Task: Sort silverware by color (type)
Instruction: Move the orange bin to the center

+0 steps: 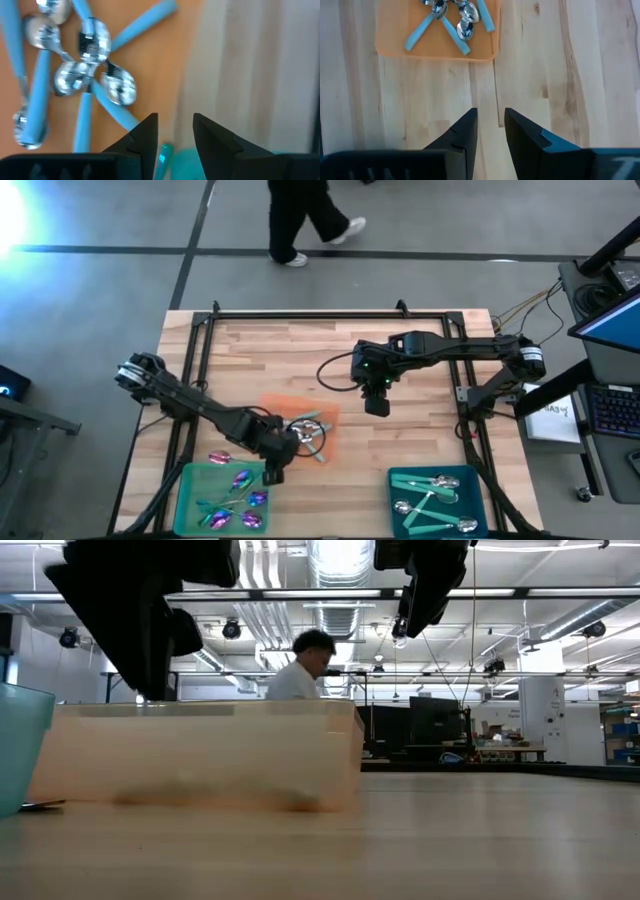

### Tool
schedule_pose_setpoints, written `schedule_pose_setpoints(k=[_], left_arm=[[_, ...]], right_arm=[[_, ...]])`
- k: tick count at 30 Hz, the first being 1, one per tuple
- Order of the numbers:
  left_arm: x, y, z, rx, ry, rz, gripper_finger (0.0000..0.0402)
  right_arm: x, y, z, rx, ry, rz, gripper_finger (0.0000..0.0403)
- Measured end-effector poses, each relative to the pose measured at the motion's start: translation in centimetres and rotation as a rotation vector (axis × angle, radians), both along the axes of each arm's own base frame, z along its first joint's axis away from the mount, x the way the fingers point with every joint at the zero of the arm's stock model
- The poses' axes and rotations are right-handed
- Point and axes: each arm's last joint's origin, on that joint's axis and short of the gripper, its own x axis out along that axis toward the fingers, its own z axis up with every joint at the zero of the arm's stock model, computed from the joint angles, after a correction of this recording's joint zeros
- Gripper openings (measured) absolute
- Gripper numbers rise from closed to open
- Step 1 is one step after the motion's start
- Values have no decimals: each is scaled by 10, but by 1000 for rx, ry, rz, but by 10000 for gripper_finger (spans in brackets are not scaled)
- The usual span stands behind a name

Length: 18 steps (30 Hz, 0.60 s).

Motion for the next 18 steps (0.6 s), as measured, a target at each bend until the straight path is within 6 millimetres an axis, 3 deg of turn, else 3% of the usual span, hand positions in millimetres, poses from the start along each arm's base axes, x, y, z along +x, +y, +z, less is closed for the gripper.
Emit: schedule_pose_setpoints(k=[10,16,18], left_arm=[[10,-2,-33,52,94,11,99],[21,-2,-40,55,110,21,15],[25,0,-40,52,105,32,10]], right_arm=[[0,0,-1,-3,2,7,90],[-3,0,-1,-1,32,8,82],[-5,0,-2,1,57,8,82]])
